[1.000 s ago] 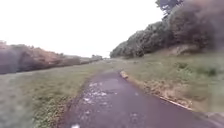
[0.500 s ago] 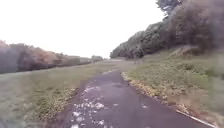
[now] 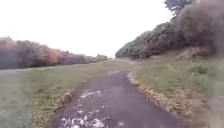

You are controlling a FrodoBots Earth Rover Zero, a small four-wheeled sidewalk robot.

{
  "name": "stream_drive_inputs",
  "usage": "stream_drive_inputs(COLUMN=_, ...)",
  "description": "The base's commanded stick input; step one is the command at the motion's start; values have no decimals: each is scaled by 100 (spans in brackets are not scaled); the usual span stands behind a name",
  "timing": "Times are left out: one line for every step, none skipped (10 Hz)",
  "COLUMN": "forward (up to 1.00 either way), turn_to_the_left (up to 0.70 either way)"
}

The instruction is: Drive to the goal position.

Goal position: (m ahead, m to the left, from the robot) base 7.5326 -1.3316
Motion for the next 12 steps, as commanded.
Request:
stream_drive_inputs(forward=100, turn_to_the_left=0)
stream_drive_inputs(forward=100, turn_to_the_left=0)
stream_drive_inputs(forward=100, turn_to_the_left=0)
stream_drive_inputs(forward=100, turn_to_the_left=0)
stream_drive_inputs(forward=100, turn_to_the_left=0)
stream_drive_inputs(forward=100, turn_to_the_left=0)
stream_drive_inputs(forward=100, turn_to_the_left=0)
stream_drive_inputs(forward=100, turn_to_the_left=0)
stream_drive_inputs(forward=100, turn_to_the_left=0)
stream_drive_inputs(forward=100, turn_to_the_left=0)
stream_drive_inputs(forward=100, turn_to_the_left=0)
stream_drive_inputs(forward=100, turn_to_the_left=-2)
